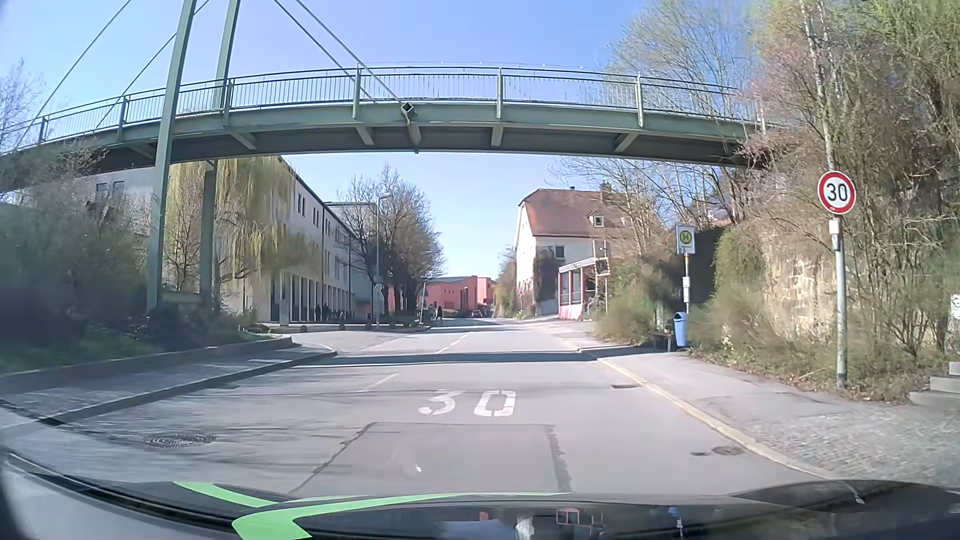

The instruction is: Follow the waypoints while adhering to traffic rules and regulations

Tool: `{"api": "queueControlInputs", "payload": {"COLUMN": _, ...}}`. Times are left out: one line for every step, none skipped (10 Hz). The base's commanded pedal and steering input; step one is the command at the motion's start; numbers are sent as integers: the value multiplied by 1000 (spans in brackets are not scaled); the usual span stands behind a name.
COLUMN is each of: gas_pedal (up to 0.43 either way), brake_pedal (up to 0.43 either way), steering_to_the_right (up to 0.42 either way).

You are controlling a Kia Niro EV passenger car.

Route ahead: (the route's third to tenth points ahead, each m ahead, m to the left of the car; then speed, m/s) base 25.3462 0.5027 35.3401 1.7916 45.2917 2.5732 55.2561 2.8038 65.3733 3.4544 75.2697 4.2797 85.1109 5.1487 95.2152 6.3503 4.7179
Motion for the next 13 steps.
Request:
{"api": "queueControlInputs", "payload": {"gas_pedal": 378, "brake_pedal": 0, "steering_to_the_right": -4}}
{"api": "queueControlInputs", "payload": {"gas_pedal": 378, "brake_pedal": 0, "steering_to_the_right": -1}}
{"api": "queueControlInputs", "payload": {"gas_pedal": 378, "brake_pedal": 0, "steering_to_the_right": 1}}
{"api": "queueControlInputs", "payload": {"gas_pedal": 370, "brake_pedal": 0, "steering_to_the_right": 1}}
{"api": "queueControlInputs", "payload": {"gas_pedal": 370, "brake_pedal": 0, "steering_to_the_right": 2}}
{"api": "queueControlInputs", "payload": {"gas_pedal": 358, "brake_pedal": 0, "steering_to_the_right": 1}}
{"api": "queueControlInputs", "payload": {"gas_pedal": 350, "brake_pedal": 0, "steering_to_the_right": 2}}
{"api": "queueControlInputs", "payload": {"gas_pedal": 350, "brake_pedal": 0, "steering_to_the_right": 4}}
{"api": "queueControlInputs", "payload": {"gas_pedal": 350, "brake_pedal": 0, "steering_to_the_right": 6}}
{"api": "queueControlInputs", "payload": {"gas_pedal": 319, "brake_pedal": 0, "steering_to_the_right": 6}}
{"api": "queueControlInputs", "payload": {"gas_pedal": 299, "brake_pedal": 0, "steering_to_the_right": 6}}
{"api": "queueControlInputs", "payload": {"gas_pedal": 299, "brake_pedal": 0, "steering_to_the_right": 6}}
{"api": "queueControlInputs", "payload": {"gas_pedal": 299, "brake_pedal": 0, "steering_to_the_right": 6}}
